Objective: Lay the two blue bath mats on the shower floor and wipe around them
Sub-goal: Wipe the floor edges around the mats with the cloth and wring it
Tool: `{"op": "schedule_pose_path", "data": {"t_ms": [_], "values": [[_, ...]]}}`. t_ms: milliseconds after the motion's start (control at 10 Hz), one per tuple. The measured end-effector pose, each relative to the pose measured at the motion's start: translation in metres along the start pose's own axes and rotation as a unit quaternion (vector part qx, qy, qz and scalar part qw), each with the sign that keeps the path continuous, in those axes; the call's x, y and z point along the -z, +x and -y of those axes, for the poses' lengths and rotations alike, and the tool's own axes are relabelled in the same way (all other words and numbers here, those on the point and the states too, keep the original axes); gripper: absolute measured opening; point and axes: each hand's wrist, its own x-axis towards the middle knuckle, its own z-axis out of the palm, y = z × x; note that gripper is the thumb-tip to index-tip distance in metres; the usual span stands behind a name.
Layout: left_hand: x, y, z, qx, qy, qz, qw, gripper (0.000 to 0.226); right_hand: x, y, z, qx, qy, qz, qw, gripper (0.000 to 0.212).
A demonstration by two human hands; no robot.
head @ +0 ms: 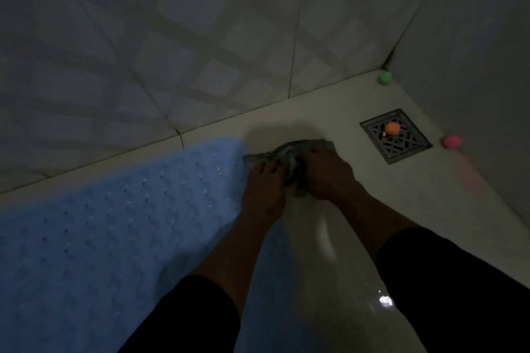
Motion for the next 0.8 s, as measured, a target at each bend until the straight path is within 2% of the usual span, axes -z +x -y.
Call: {"op": "schedule_pose_path", "data": {"t_ms": [100,200,300,400,500,600,700,800], "values": [[-0.003,-0.017,-0.01,-0.004,-0.009,0.017,1.0,0.057,-0.004,-0.017,0.002,-0.03,0.025,0.003,0.999,0.061],[0.002,-0.026,-0.022,0.011,-0.034,0.059,0.998,0.049,-0.005,-0.03,0.011,-0.081,0.066,0.012,0.994,0.05],[0.012,-0.035,-0.034,0.062,-0.083,0.148,0.984,0.046,-0.003,-0.043,0.017,-0.119,0.089,0.022,0.989,0.039],[0.019,-0.048,-0.038,0.099,-0.169,0.106,0.975,0.038,-0.002,-0.053,0.019,-0.162,0.157,0.042,0.973,0.031],[0.037,-0.061,-0.051,0.104,-0.244,0.14,0.954,0.041,-0.005,-0.062,0.021,-0.213,0.301,0.031,0.929,0.03],[0.051,-0.059,-0.058,0.109,-0.326,0.166,0.924,0.05,0.002,-0.068,0.03,-0.243,0.395,0.014,0.886,0.028],[0.072,-0.063,-0.058,0.162,-0.428,0.075,0.886,0.059,0.02,-0.068,0.042,-0.242,0.471,0.011,0.848,0.023],[0.104,-0.059,-0.048,0.167,-0.482,0.045,0.859,0.016,0.051,-0.058,0.058,-0.224,0.502,-0.021,0.835,0.011]]}}
